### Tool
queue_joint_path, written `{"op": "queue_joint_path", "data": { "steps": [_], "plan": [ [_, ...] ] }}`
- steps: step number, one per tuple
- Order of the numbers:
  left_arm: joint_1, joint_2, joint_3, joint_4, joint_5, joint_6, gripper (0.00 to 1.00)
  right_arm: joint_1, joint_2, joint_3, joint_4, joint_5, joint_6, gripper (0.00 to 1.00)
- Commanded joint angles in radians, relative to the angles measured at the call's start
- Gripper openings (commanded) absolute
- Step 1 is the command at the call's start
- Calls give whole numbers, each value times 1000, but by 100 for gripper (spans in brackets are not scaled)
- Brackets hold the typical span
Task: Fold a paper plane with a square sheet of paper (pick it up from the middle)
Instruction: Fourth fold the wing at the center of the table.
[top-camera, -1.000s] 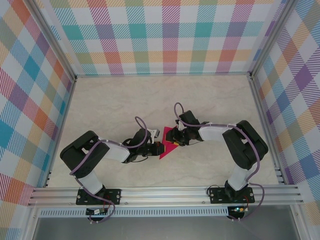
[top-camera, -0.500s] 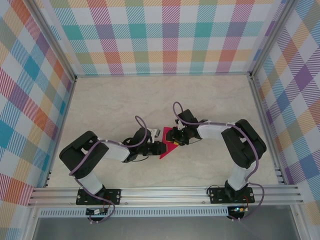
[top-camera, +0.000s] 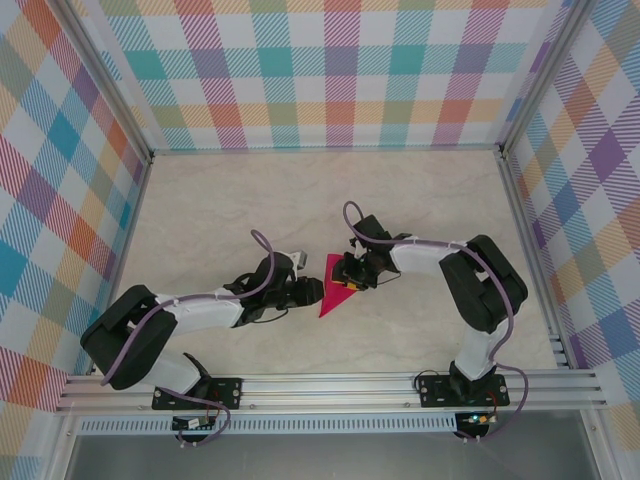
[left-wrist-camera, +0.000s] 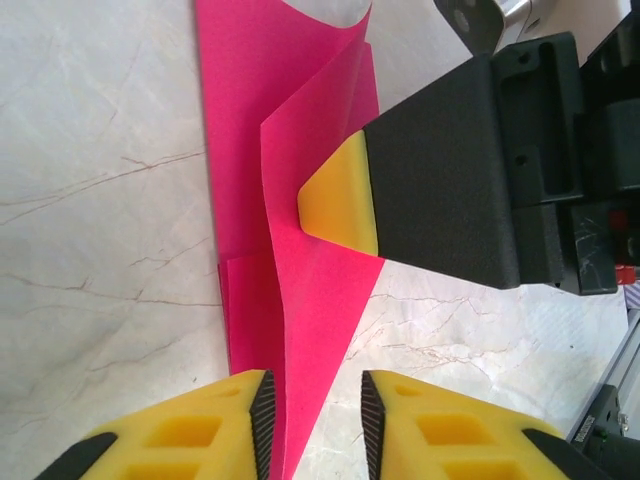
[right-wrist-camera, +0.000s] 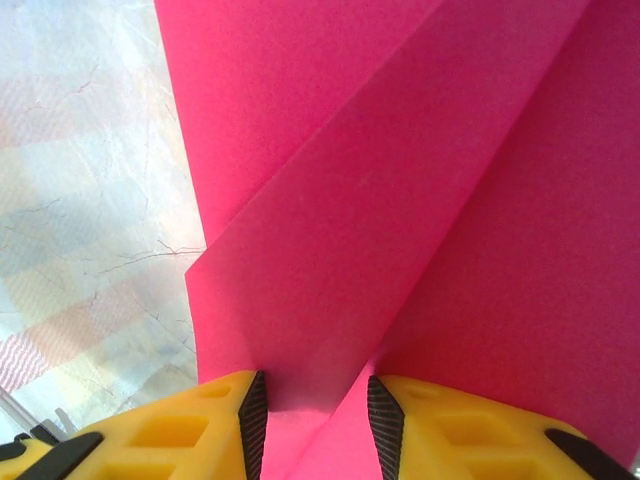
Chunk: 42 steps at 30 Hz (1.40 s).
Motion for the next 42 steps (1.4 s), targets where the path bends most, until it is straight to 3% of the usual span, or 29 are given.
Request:
{"op": "queue_joint_path", "data": {
  "steps": [1, 6, 15, 42],
  "plan": [
    [8, 15, 46, -51, 31, -27, 28, -2, 90, -7, -101, 108, 6, 37],
    [8, 58, 60, 36, 77, -30, 22, -2, 111, 17, -129, 108, -8, 39],
    [8, 139, 98, 32, 81, -16, 12, -2, 152, 65, -181, 100, -23, 44],
    [7, 228, 132, -47, 30, -11, 8, 0, 220, 84, -209, 108, -33, 41]
  ]
}}
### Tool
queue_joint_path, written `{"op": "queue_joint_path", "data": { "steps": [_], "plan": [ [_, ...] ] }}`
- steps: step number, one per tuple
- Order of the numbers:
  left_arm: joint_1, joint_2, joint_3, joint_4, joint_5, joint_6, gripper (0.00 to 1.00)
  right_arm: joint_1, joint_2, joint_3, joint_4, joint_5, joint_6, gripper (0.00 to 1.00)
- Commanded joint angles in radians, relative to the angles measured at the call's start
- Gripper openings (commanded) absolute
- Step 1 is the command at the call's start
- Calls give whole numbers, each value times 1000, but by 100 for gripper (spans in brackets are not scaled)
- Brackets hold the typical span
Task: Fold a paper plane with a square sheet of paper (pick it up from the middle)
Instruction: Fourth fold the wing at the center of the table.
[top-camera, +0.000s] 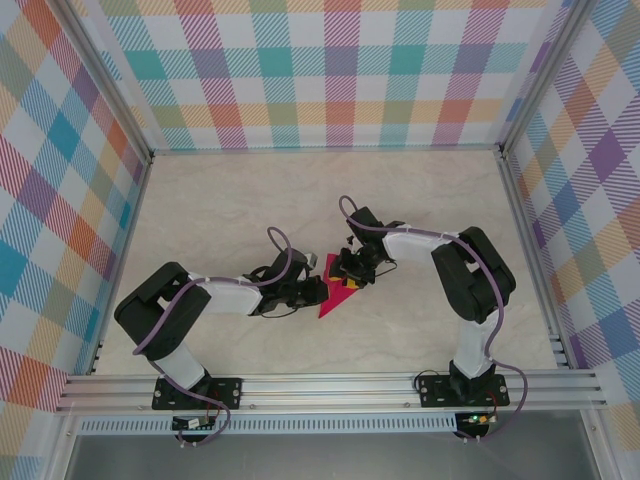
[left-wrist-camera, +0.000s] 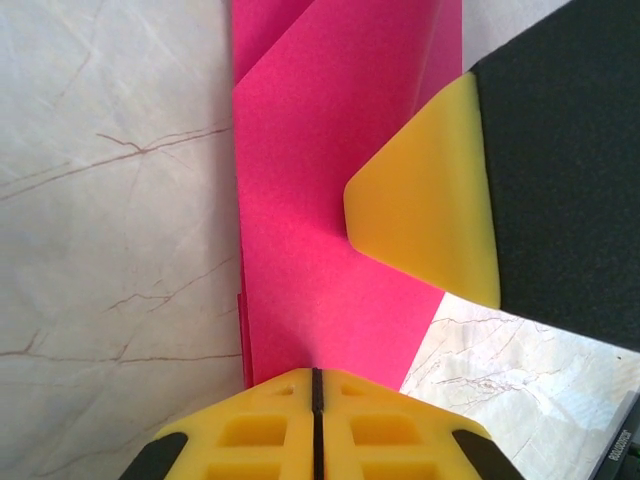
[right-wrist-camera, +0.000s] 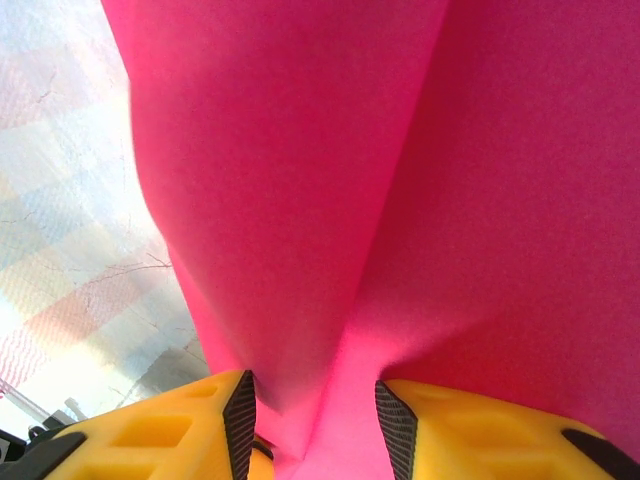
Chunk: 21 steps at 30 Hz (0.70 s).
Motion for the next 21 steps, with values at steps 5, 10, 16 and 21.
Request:
{"op": "queue_joint_path", "data": {
  "steps": [5, 10, 16, 21],
  "plan": [
    [7, 20, 29, -42, -15, 14, 8, 4, 136, -55, -43, 157, -22, 40],
    [8, 20, 32, -43, -7, 15, 8, 4, 148, -49, -55, 170, -20, 37],
    [8, -20, 32, -42, -7, 7, 9, 6, 166, -43, -64, 173, -21, 36],
    [8, -77, 24, -20, -50, -13, 11, 7, 177, -37, -69, 178, -24, 36]
  ]
}}
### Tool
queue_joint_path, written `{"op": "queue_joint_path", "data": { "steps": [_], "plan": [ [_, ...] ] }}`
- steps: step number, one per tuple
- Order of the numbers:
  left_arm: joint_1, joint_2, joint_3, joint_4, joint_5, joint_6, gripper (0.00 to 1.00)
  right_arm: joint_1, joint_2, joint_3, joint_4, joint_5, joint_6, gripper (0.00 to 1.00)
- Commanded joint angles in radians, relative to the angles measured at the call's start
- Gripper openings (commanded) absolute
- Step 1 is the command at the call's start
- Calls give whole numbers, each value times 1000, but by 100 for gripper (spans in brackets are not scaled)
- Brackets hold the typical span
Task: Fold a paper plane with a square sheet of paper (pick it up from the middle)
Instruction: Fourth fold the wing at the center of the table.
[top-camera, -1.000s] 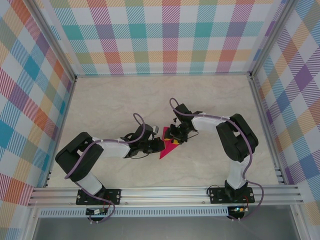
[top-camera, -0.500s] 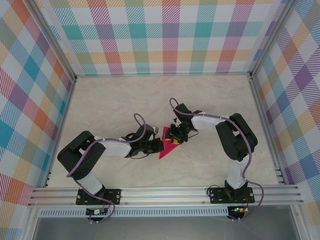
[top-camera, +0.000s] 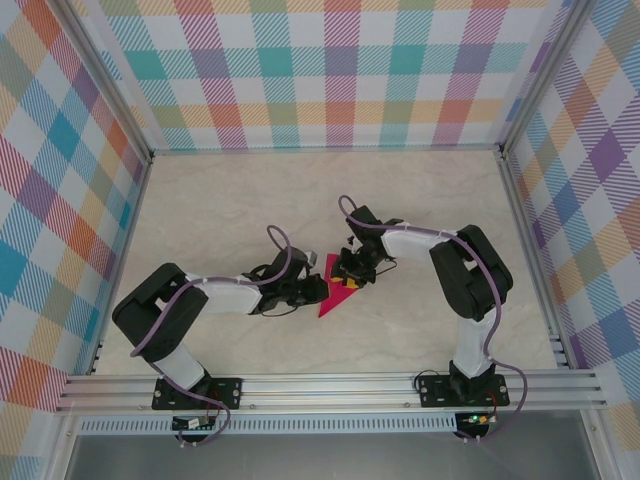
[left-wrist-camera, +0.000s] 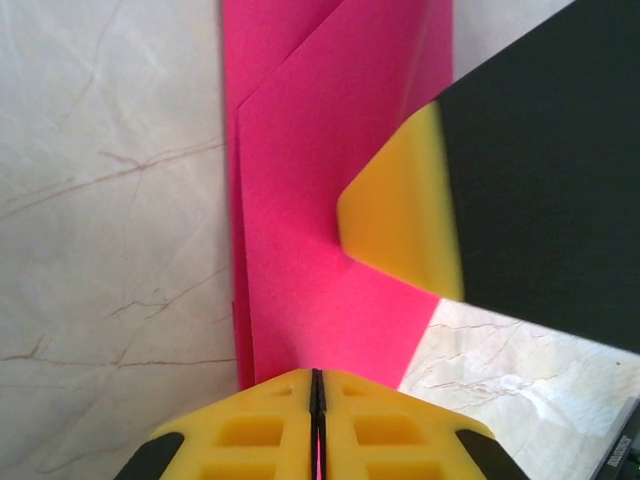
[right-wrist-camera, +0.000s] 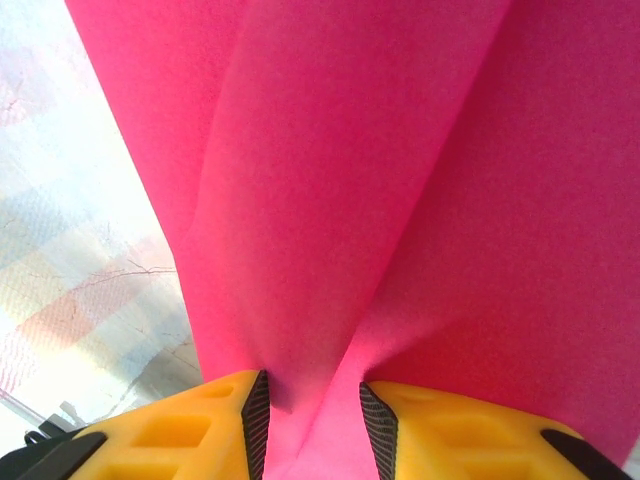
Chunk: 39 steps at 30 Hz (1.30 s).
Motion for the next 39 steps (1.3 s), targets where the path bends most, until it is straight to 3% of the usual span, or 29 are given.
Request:
{"op": "queue_joint_path", "data": {
  "steps": [1, 16, 28, 39],
  "plan": [
    [8, -60, 7, 12, -35, -20, 11, 11, 153, -66, -23, 173, -26, 36],
    [10, -53, -5, 33, -123, -66, 8, 12, 171, -54, -36, 177, -30, 33],
    [10, 11, 15, 80, -6, -56, 7, 14, 193, -32, -49, 168, -40, 37],
    [10, 61, 26, 43, -21, -47, 6, 14, 203, -36, -46, 167, -33, 37]
  ]
}}
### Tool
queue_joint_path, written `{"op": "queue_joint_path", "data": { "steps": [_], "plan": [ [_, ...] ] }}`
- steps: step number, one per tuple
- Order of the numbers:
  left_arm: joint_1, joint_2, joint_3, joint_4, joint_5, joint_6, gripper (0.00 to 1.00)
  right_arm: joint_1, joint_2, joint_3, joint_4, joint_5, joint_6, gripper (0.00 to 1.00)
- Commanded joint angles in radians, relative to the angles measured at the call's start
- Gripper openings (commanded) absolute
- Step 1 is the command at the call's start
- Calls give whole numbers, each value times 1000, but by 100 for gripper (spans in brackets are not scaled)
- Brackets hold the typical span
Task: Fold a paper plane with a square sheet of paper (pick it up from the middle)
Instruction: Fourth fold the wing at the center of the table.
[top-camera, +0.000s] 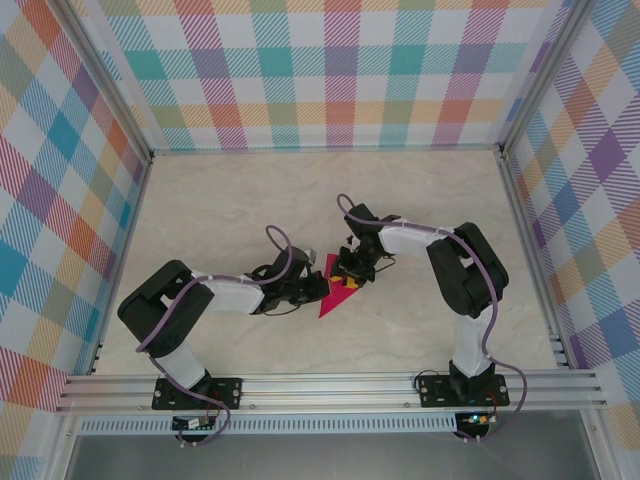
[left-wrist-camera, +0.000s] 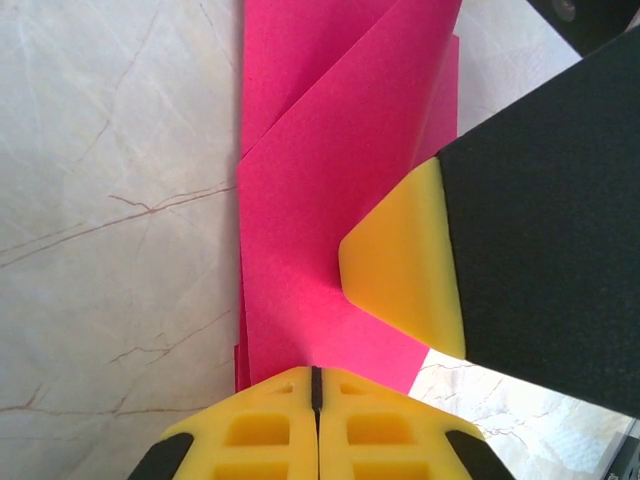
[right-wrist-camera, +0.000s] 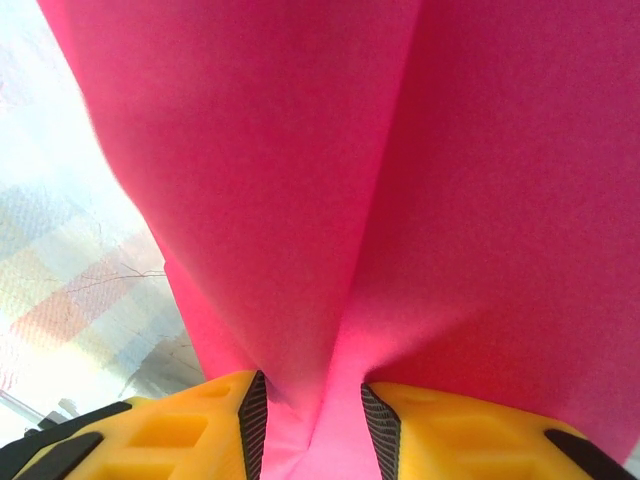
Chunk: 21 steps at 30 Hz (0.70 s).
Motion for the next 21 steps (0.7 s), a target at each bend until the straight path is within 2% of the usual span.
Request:
{"op": "queue_joint_path", "data": {
  "steps": [1, 21],
  "plan": [
    [9, 15, 27, -21, -2, 9, 6, 15, 171, -78, 17, 176, -26, 37],
    [9, 36, 33, -68, -24, 4, 4, 15, 194, -78, 13, 182, -22, 35]
  ]
}}
